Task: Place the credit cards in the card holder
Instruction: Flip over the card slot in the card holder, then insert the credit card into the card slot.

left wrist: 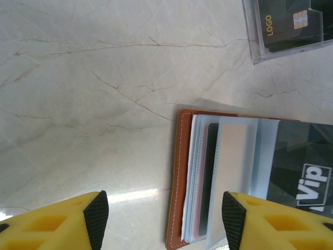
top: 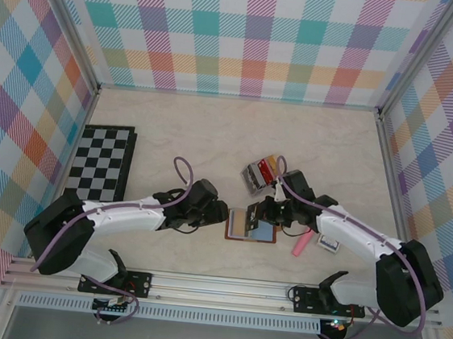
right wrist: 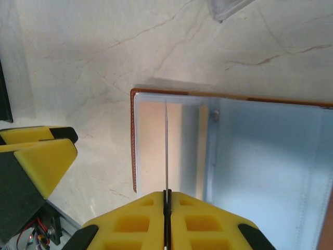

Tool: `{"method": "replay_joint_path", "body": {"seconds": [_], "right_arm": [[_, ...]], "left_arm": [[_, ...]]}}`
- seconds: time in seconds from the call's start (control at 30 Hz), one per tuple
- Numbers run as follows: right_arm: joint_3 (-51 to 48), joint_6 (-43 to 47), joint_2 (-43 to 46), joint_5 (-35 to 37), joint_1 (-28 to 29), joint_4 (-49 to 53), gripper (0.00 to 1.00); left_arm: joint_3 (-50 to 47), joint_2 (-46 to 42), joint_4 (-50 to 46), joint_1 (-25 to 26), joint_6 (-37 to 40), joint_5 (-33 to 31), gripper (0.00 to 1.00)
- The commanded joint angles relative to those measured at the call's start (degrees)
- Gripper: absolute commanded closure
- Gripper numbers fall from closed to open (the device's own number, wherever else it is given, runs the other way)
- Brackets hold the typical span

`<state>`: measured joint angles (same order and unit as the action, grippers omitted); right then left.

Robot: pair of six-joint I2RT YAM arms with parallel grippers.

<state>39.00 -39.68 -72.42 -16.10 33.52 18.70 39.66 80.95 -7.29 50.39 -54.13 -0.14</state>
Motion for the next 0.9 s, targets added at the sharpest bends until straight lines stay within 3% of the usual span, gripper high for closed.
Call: {"method": "replay_joint_path", "body": {"seconds": [0.0,0.17,0.57,0.7,0.87], "right_arm": [[-1.3,-0.3,3.0,0.8,-2.3,0.3,0.91],[-4.5,-0.3,2.8,-2.8,-3.8,-4.4,0.91],[-9.3,-1.4,-0.8,-5.6,-3.8,-12.4,0.91],[-11.2,-1.8,-1.7,-6.7,-3.8,-15.5,0.91],[-12.5,-3.0,-1.4,-7.4,-3.8,-17.8,0.92]], "left_arm": [[1.7,2.7,1.9,0.6,2.0,3.2,0.38],[3.7,7.1,4.0,0.6,3.1,7.2,0.39],[4.4,11.9,6.1,0.6,3.2,9.2,0.42],[4.7,13.5,6.4,0.7,3.1,9.8,0.45],[4.8,14.8,5.0,0.7,3.1,9.4,0.57]]}}
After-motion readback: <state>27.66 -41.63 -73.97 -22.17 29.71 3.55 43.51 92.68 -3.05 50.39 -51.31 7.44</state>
